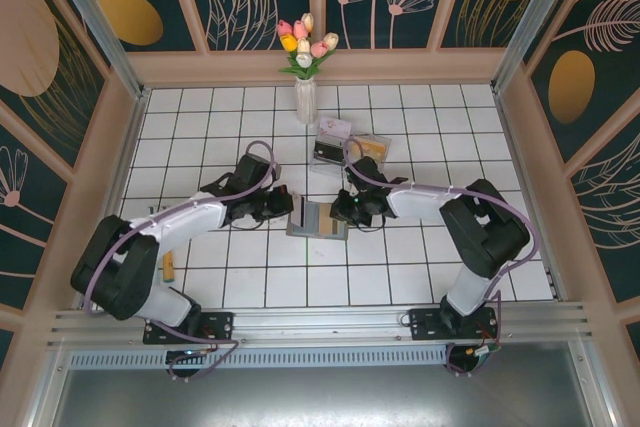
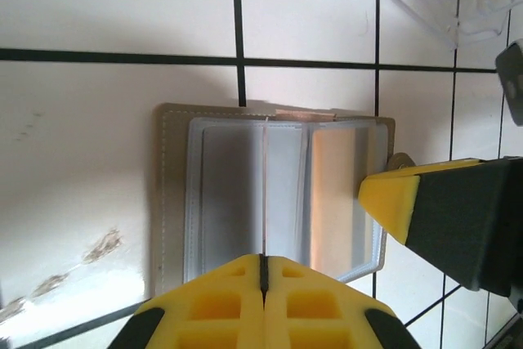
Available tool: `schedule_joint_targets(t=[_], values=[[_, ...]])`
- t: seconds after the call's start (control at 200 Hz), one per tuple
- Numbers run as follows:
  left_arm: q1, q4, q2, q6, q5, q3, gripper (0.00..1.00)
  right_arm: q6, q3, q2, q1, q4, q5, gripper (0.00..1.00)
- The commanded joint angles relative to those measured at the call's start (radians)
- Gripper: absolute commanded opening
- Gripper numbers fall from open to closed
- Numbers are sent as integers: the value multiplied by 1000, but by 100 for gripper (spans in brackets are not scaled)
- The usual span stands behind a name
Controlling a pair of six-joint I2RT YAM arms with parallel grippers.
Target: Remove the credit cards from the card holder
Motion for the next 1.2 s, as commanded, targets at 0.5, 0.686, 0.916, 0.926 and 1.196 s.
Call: schedule_joint_targets(t=[0.5, 0.686, 0.916, 0.926, 1.196], values=[[8, 280, -177, -172, 17, 110, 0, 90, -106, -378, -83, 534, -133, 64], [27, 397, -137, -253, 113, 172, 0, 194, -142, -384, -97, 729, -113, 70], [34, 470, -109, -305, 214, 228, 0, 268, -107, -341, -106, 838, -158, 69], [35, 471, -109, -306, 217, 230, 0, 272, -108, -340, -107, 844, -158, 69], [46, 527, -110, -347, 271, 224, 0, 434, -139, -310, -108, 1068, -179, 46]])
